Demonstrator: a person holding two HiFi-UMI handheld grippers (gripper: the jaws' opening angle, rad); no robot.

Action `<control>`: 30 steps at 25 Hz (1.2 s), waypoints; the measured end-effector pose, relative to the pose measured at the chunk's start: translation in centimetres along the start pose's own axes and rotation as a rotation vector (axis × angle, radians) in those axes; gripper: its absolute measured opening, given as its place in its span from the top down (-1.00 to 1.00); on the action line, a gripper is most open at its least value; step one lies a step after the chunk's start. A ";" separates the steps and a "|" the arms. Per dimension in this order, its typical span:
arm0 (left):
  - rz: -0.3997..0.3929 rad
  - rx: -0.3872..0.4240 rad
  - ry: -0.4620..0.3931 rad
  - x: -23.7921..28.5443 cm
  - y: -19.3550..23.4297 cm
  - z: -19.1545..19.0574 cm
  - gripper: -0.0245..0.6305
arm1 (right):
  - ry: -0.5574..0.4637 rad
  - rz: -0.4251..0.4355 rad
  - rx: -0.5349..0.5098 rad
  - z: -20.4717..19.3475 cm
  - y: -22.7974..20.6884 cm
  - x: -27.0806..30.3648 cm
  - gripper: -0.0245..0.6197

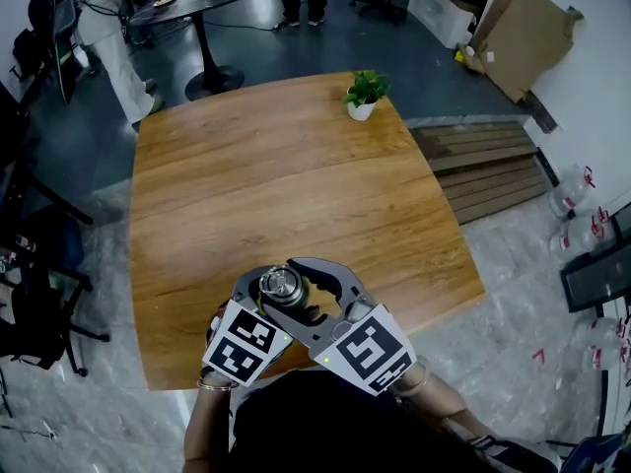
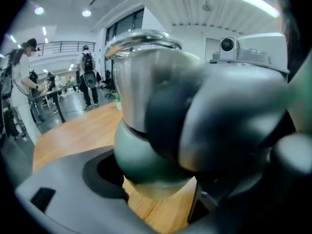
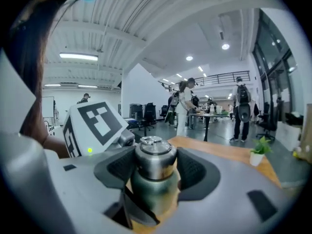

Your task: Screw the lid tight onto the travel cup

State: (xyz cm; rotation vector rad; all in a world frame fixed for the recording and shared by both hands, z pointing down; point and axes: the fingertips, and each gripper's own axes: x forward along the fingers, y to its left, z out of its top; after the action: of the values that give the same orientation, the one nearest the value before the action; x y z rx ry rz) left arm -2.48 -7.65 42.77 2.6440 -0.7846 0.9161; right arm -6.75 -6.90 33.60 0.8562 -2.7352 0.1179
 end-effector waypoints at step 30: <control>-0.112 0.111 -0.130 -1.6 -1.6 1.3 -0.28 | -0.035 0.156 -0.046 1.3 2.2 -0.7 0.10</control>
State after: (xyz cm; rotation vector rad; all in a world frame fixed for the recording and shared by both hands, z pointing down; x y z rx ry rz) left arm -1.98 -6.12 40.71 2.8349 -0.6230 0.7872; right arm -7.78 -4.88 32.15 0.6382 -2.8238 0.0708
